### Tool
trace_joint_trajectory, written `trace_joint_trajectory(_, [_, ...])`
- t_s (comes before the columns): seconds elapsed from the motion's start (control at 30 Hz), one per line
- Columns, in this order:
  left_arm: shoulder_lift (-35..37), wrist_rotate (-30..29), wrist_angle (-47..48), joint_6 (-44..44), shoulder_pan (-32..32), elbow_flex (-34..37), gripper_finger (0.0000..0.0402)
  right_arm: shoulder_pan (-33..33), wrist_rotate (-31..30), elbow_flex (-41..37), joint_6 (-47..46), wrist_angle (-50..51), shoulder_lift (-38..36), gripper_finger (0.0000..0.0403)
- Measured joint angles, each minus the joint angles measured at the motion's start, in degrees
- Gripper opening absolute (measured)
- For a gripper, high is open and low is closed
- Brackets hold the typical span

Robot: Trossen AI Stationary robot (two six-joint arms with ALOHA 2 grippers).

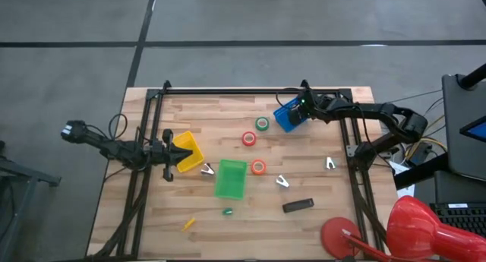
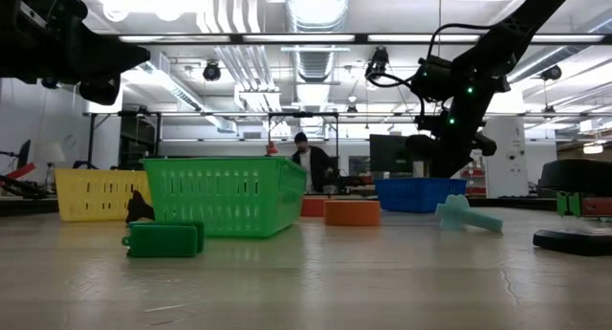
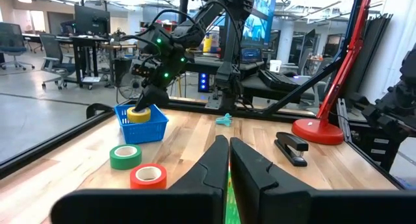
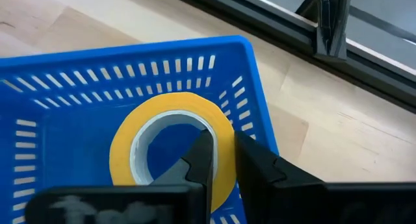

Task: Pick and place Stapler, Stapler remover, tape
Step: Put the yellow tape into the blue bin, then put the orange tape into the blue bin

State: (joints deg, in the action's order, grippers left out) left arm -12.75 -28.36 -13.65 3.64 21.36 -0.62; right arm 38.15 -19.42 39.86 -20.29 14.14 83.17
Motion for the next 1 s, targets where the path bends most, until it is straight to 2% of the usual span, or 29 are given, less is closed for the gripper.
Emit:
trace_joint_trajectory(0.63, [0.0, 0.0, 0.02, 0.0, -0.02, 0.0, 0.0019, -0.89, -0.19, 0.0, 4.44, 0.1, -1.74, 0.0164])
trace_joint_trajectory(0.83, [0.0, 0.0, 0.02, 0.0, -0.02, 0.0, 0.002, -6.06, 0.02, 0.0, 5.12, 0.06, -6.18, 0.018])
trace_joint_trajectory(1.0, [0.0, 0.0, 0.02, -0.01, -0.02, 0.0, 0.002, -14.16, 0.74, 0.0, 7.68, -0.31, -9.76, 0.0183])
